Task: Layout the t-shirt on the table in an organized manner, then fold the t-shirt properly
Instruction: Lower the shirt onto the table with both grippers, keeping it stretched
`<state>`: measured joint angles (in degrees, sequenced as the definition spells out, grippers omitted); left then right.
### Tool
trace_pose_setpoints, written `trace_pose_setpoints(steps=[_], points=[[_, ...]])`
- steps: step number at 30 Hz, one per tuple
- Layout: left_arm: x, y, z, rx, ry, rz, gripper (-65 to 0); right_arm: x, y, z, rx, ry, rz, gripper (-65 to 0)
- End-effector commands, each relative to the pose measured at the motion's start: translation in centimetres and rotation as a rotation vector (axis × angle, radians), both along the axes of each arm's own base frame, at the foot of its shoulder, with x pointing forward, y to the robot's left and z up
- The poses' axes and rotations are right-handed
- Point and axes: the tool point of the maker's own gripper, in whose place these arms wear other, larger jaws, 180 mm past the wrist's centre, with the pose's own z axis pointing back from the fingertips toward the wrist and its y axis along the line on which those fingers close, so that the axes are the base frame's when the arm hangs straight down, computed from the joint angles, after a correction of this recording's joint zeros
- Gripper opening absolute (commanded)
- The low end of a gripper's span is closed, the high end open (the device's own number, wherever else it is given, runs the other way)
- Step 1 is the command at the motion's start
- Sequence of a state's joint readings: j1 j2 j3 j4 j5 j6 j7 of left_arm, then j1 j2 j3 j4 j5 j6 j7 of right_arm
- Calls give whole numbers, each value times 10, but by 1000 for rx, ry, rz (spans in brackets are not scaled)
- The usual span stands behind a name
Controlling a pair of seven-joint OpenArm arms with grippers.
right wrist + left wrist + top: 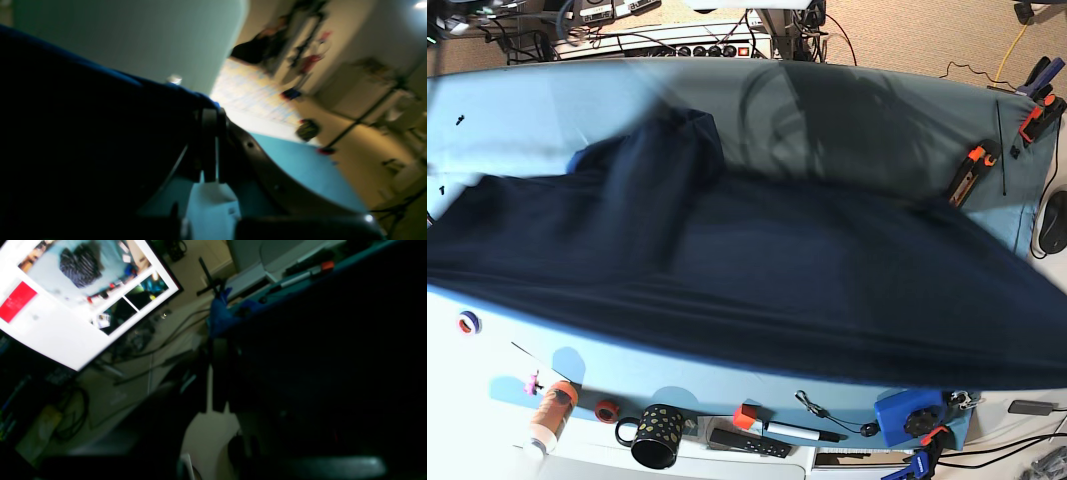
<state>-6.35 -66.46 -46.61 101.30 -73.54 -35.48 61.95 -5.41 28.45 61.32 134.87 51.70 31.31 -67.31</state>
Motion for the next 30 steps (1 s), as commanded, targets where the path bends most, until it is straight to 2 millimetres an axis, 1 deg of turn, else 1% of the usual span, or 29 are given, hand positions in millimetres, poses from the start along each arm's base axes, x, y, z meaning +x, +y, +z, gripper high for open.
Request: trace_pose_setpoints(steps=[1,4,6,8,10,14,16,21,23,26,30], points=[[-1,5,18,21,-39,24,-650,4,0,2,-19,-2,-11,-650],[0,10,15,10,-34,24,-650,17,11,-21,-14,61,3,-650],[1,14,15,-5,-41,25,-650,23,18,-33,-8,89,14,-650],[3,14,14,-17,-42,24,-650,27,23,-41,8,104,19,-650],[6,12,6,-19,-15,15,-650,30,27,-47,13,113,20,-650],[15,-2,-27,-7,82,-28,-650,33,20,-54,11,134,-47,-650],[21,-5,-41,21,114,-30,-650,33,15,-57,8,144,-80,-650],[33,-20,-67,76,172,-65,-650,34,-12,-94,114,272,-165,-650],[39,-27,-72,87,182,-82,-650,34,-18,-106,145,310,-182,-650],[49,-38,-70,97,151,-100,-650,35,-21,-117,169,344,-185,-650],[64,-56,-70,65,120,-119,-650,43,-13,-132,181,388,-154,-650]])
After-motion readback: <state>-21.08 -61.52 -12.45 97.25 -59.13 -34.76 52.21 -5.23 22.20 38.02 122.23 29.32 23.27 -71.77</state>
